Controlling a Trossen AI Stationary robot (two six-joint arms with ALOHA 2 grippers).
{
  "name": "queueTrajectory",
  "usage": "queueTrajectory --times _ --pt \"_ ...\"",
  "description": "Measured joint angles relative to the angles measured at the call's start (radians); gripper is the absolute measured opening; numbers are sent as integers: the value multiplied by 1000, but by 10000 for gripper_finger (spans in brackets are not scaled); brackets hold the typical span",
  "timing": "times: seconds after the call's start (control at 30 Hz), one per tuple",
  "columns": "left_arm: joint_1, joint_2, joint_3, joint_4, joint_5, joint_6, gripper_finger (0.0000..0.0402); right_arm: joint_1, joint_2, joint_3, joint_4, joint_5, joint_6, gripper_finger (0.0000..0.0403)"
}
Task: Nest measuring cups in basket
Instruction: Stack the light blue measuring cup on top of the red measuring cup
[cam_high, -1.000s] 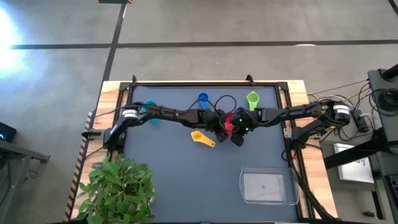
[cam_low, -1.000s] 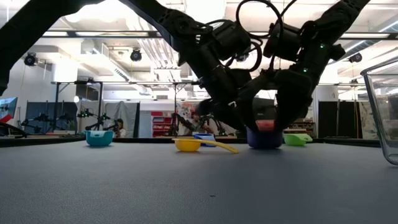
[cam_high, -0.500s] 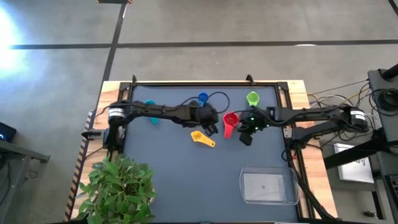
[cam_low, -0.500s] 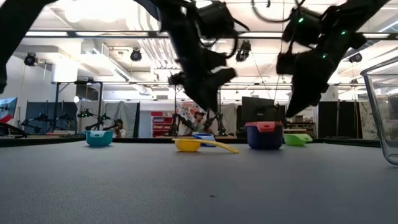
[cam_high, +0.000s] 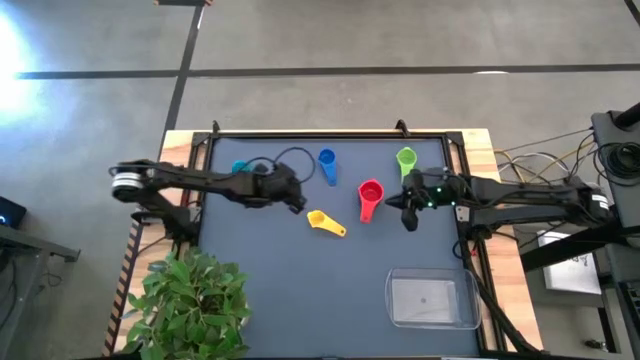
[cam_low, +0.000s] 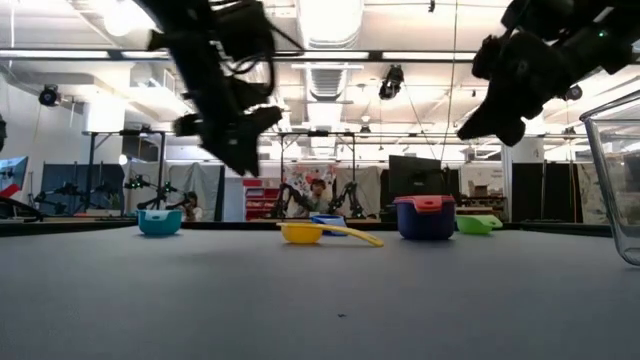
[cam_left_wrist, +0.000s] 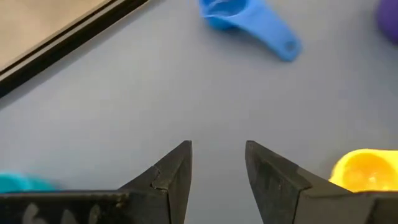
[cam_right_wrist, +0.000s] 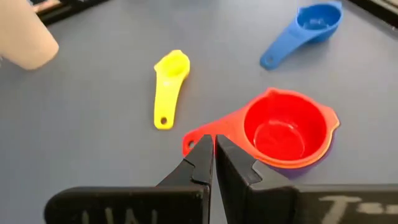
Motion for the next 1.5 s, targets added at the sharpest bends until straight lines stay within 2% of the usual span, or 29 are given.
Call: queueTrajectory --times 0.17,0.33,0.57,0.67,1.07,1.27,1.5 --pt "16 -118 -84 -64 -1 -46 132 0 -9 -1 20 0 -8 9" --pt "60 -179 -128 -163 -1 -121 132 0 -2 -2 29 1 -10 9" --pt "159 -162 -131 -305 0 -243 133 0 11 -8 28 1 -10 9" --pt "194 -149 -136 -328 48 -246 133 0 12 -15 27 1 -10 9" --pt "209 -152 -192 -336 86 -365 134 0 12 -31 43 0 -9 9" --pt "208 -152 -212 -335 78 -453 164 0 12 -31 56 0 -10 9" --pt "208 -152 -213 -269 77 -476 227 0 12 -31 57 0 -10 9"
